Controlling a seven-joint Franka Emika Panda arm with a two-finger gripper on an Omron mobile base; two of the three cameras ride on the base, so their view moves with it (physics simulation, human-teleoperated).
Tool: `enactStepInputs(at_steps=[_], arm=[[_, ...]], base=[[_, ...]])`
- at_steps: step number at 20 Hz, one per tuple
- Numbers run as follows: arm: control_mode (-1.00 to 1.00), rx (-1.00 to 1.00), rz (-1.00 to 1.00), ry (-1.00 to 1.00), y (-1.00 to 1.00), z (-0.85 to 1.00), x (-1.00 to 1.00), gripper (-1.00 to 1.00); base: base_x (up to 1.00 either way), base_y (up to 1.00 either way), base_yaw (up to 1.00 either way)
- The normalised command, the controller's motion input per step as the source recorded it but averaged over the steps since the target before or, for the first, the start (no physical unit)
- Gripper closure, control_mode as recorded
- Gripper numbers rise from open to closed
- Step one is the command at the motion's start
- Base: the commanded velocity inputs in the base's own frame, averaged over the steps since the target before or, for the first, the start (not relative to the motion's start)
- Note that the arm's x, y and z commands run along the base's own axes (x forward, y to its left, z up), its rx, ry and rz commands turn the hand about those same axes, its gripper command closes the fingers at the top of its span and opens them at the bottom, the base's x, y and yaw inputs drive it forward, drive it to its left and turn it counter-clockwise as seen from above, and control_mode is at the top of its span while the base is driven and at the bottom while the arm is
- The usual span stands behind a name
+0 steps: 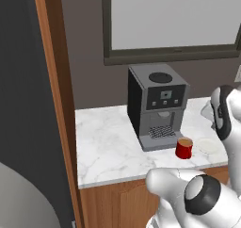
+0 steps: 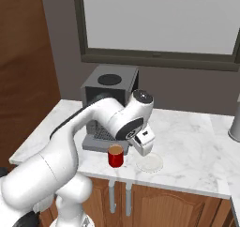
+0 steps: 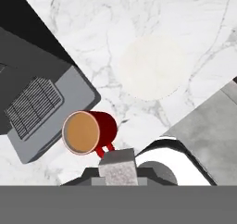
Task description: Take a sugar cube from the saucer and place it inside the coffee. Then, grab milk from the fridge and place it next to the coffee on the counter to sweeten the coffee.
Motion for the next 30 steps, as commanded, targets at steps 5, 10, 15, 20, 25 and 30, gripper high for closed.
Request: enactStepInputs(at_steps=[5, 10, 15, 20, 25, 30], arm=[[-1.00, -0.04, 0.00, 0.11, 0.88, 0.22, 0.01, 1.00], [-1.00, -0.01, 0.00, 0.15, 0.27, -0.17, 0.00, 1.00], [-1.00, 0.00, 0.00, 0.05, 0.00, -0.28, 0.08, 1.00], [-1.00, 0.00, 0.00, 0.09, 0.00, -0.28, 0.35, 1.00], [-1.00, 0.00, 0.00, 0.05, 0.00, -0.28, 0.26, 1.00], [-1.00, 0.00, 0.00, 0.01, 0.00, -0.20, 0.10, 1.00]], base=[[0.00, 0.00, 0.00], [0.00, 0.00, 0.00], [0.00, 0.00, 0.00], [0.00, 0.00, 0.00], [0.00, 0.00, 0.00], [0.00, 0.00, 0.00]])
